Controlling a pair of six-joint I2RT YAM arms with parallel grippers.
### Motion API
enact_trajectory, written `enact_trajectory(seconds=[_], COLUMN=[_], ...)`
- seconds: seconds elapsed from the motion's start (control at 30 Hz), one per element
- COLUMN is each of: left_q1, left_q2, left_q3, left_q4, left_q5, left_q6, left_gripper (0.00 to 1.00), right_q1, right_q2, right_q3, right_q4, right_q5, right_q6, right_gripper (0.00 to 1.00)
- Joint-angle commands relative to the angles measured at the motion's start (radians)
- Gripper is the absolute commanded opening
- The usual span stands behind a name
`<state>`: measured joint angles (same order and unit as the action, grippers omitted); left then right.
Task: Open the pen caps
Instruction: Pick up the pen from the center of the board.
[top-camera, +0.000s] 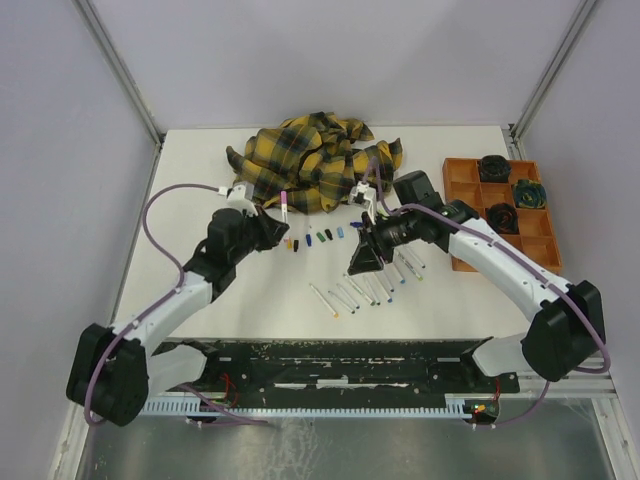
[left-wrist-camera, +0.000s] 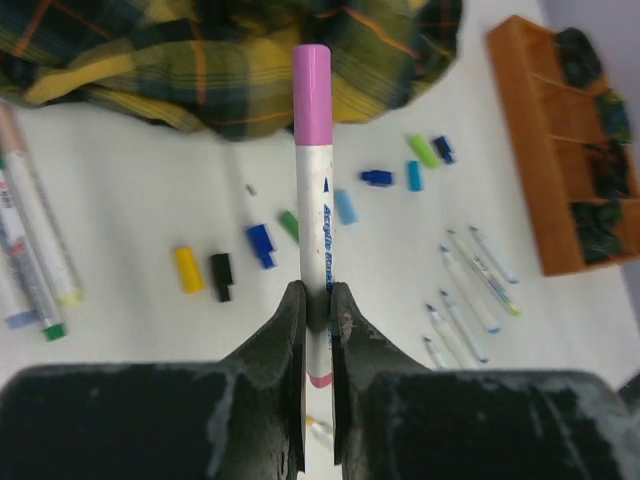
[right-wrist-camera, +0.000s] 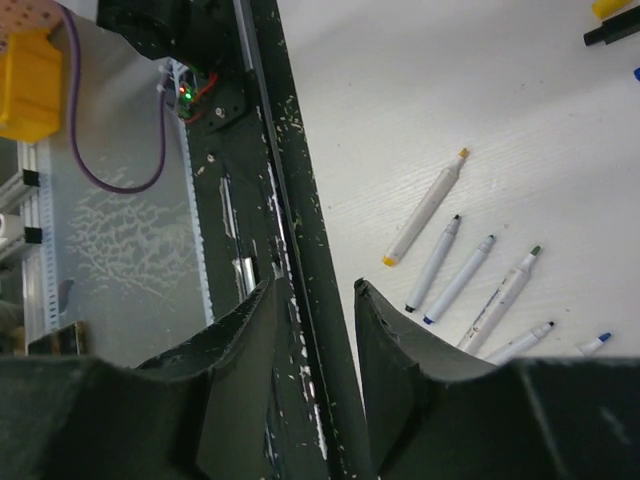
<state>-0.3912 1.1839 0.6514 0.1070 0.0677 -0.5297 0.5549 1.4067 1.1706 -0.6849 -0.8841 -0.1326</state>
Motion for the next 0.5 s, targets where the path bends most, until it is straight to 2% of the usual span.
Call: enact_trajectory(seconds=[0.0, 0.1, 0.27, 0.47], left_q1=[-0.053, -0.124, -0.226, -0.328], left_q2=[-0.162, -0.238, -0.275, -0.230], left_q3=[-0.154, -0.237, -0.310, -0.350], left_q4=[0.408, 0.552, 0.724, 0.902], left_q5=[0.158, 0.122, 0.059, -0.012], left_q6=[-0.104, -0.132, -0.177, -0.205], left_gripper=[0.03, 0.03, 0.03, 0.03], right_q1=[-0.062, -0.108, -0.129, -0.133], right_q2=[-0.072, -0.096, -0.106, -0.126], right_q3=[-0.082, -0.199, -0.329, -0.384], right_q4=[0.310, 0.604, 1.012, 1.227], right_q5=[-0.161, -0.214, -0.216, -0.188], right_q6=[0.260, 0.488, 0.773, 0.932], right_gripper=[0.44, 0.47, 0.60, 0.67])
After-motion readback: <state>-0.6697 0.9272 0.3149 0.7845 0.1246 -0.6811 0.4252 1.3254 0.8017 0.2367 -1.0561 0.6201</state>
